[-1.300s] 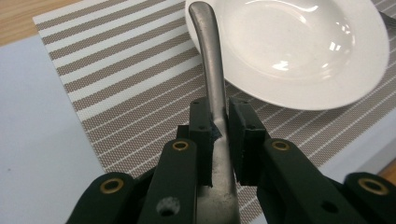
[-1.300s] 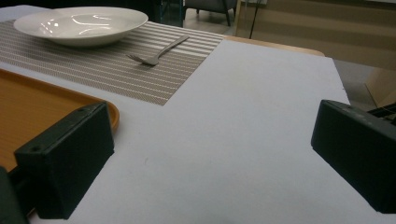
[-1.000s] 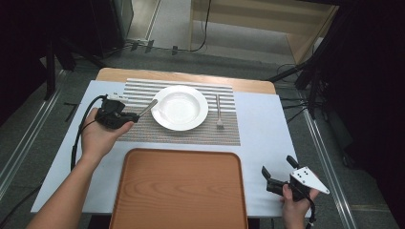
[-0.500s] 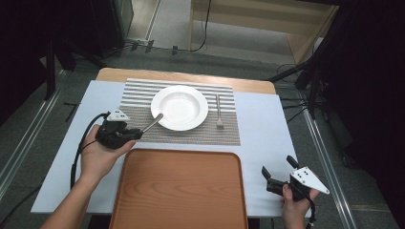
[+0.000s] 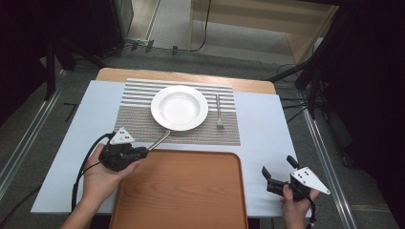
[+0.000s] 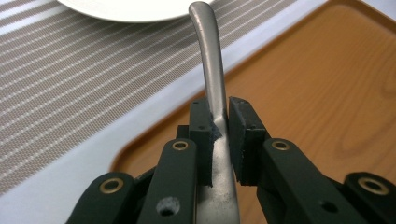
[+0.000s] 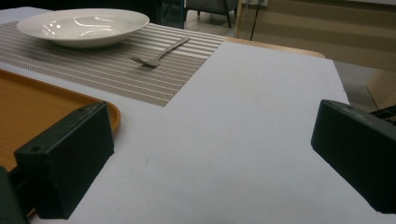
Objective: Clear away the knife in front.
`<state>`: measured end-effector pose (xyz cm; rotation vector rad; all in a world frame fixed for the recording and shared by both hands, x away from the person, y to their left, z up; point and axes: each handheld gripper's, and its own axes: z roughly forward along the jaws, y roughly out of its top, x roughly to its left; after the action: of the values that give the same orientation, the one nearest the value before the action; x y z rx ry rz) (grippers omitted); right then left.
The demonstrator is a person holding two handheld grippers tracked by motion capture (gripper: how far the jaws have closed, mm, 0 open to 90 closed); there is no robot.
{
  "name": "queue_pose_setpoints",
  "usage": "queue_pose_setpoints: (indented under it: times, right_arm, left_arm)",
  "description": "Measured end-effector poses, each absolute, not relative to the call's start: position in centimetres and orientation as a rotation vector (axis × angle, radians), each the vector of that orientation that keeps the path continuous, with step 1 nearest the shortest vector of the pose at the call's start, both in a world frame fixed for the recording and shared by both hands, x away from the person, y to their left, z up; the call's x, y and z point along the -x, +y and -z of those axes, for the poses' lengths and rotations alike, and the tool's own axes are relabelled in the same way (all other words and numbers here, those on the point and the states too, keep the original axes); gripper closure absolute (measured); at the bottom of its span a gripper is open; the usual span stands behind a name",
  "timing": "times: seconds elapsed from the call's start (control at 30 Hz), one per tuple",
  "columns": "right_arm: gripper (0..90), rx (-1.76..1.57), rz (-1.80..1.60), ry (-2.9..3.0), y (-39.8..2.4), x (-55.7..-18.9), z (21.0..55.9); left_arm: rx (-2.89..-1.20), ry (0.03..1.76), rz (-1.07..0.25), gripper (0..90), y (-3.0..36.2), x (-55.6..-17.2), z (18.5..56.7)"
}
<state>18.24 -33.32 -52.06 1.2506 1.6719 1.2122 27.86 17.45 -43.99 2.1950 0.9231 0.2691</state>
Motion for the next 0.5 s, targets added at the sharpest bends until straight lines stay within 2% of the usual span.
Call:
queue_pose_setpoints:
  times: [0.5]
  right_arm:
    - [0.0,-1.253,-1.212,1.673,-33.3,-18.2,52.1]
  left_arm:
    - [-2.203,0.893,-0.234,78.6,16.3,-23.8,46.1]
